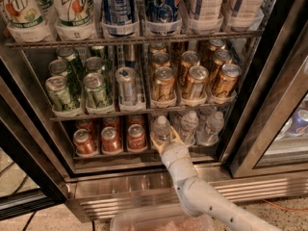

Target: Pick water bottle from bottom shelf of fridge

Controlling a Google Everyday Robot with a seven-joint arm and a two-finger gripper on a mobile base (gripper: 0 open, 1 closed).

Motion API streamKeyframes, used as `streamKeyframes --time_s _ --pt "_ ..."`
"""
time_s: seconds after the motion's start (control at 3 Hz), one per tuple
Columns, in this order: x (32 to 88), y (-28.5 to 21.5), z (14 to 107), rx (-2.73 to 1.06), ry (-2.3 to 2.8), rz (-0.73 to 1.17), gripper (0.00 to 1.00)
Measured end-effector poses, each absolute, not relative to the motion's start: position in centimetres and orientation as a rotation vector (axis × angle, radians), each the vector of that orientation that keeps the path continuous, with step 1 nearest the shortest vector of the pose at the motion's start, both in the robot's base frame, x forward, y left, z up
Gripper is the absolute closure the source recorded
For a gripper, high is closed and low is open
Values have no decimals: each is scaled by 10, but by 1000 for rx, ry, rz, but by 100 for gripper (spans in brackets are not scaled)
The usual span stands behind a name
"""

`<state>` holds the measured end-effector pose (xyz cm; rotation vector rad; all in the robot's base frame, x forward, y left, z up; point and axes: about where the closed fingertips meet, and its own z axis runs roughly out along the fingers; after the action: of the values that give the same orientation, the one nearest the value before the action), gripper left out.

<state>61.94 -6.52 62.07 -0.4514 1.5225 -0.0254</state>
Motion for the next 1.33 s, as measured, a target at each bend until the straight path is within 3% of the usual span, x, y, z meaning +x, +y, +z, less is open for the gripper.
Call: streamKeyframes --time_s 1.33 --pt "601 -66 643 -460 1476 25 100"
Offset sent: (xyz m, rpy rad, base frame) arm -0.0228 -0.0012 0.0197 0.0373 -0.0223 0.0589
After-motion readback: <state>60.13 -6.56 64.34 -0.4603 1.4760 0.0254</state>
